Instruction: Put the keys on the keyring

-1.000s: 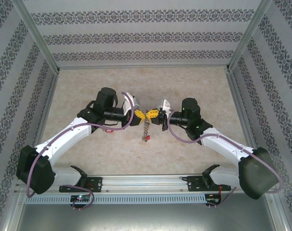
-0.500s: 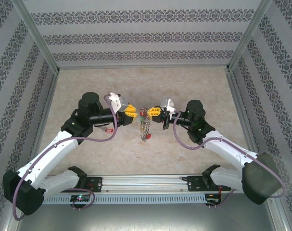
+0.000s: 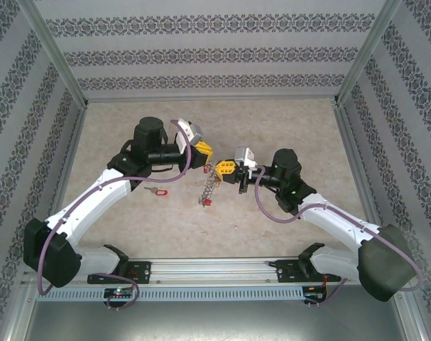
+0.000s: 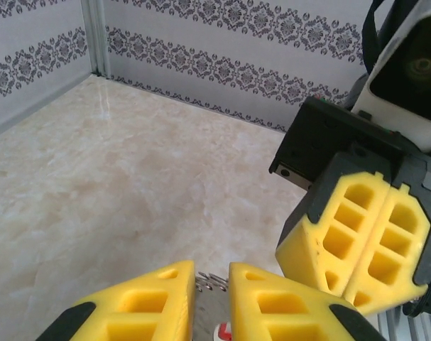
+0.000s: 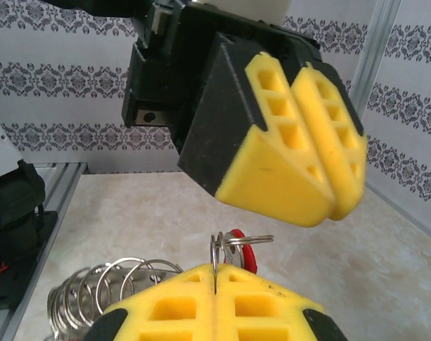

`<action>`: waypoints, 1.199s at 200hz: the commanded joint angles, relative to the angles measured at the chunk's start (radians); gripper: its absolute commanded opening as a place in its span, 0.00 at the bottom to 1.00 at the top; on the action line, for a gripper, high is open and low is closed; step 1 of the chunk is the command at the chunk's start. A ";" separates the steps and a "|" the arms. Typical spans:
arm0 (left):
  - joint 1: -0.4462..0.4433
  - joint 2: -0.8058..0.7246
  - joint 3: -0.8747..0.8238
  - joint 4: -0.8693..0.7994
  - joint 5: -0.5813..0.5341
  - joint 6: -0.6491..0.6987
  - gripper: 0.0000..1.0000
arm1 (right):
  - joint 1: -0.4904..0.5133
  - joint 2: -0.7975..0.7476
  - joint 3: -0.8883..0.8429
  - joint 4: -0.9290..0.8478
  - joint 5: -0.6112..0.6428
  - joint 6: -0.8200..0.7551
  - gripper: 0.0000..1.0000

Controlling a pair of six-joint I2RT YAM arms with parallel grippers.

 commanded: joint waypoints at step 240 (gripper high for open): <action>0.033 -0.173 -0.178 0.105 0.028 -0.186 0.29 | 0.000 0.054 -0.052 0.342 0.116 0.128 0.00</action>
